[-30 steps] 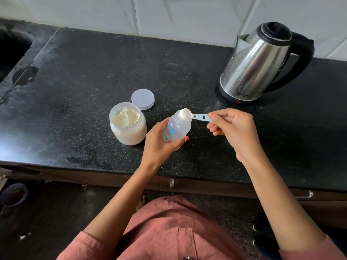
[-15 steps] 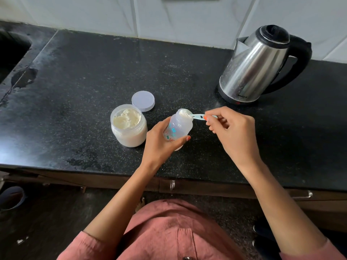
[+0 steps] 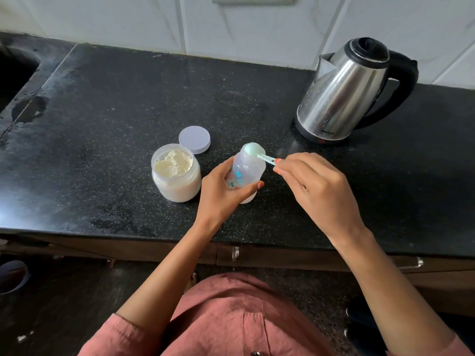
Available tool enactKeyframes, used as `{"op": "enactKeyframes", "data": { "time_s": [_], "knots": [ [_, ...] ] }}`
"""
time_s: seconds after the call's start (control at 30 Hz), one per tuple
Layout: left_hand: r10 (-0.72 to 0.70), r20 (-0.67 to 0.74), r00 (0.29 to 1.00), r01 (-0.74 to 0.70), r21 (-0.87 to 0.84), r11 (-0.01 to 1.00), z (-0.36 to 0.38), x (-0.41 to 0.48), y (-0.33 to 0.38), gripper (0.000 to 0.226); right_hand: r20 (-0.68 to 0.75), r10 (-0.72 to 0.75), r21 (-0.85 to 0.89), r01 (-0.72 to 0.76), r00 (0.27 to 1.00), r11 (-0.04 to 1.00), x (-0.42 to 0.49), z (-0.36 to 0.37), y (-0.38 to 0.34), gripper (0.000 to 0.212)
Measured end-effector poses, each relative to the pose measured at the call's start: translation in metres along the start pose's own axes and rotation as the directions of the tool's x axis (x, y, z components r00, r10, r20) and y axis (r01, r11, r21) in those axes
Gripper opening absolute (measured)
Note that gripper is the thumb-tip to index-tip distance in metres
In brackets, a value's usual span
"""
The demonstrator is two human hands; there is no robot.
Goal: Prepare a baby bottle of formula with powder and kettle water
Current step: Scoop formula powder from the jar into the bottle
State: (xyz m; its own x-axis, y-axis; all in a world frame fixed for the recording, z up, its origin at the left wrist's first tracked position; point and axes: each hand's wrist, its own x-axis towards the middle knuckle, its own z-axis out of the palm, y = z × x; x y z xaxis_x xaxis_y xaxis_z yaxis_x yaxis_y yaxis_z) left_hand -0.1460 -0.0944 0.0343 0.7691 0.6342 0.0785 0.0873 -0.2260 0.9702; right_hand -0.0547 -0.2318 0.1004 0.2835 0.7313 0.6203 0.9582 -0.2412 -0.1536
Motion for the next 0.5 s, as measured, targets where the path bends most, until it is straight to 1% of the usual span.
{"op": "enactKeyframes", "data": {
  "time_s": [0.27, 0.37, 0.5],
  "knots": [
    [0.019, 0.017, 1.000, -0.018, -0.025, 1.000, 0.0007, -0.0015, 0.0031, 0.057, -0.012, 0.034, 0.032, -0.034, 0.999, 0.999, -0.0040, -0.0020, -0.0002, 0.010],
    [0.020, 0.018, 1.000, -0.020, -0.028, 0.999, 0.0005, -0.0012, 0.0026, 0.057, -0.056, 0.091, 0.100, -0.085, 0.994, 0.991, -0.0021, -0.0044, -0.0018, 0.007],
    [0.022, 0.014, 1.000, -0.022, -0.028, 0.999, -0.0009, 0.0000, 0.0031, 0.055, -0.100, 0.119, 0.138, -0.104, 0.988, 0.985, -0.0001, -0.0068, -0.0032, 0.007]
  ]
}}
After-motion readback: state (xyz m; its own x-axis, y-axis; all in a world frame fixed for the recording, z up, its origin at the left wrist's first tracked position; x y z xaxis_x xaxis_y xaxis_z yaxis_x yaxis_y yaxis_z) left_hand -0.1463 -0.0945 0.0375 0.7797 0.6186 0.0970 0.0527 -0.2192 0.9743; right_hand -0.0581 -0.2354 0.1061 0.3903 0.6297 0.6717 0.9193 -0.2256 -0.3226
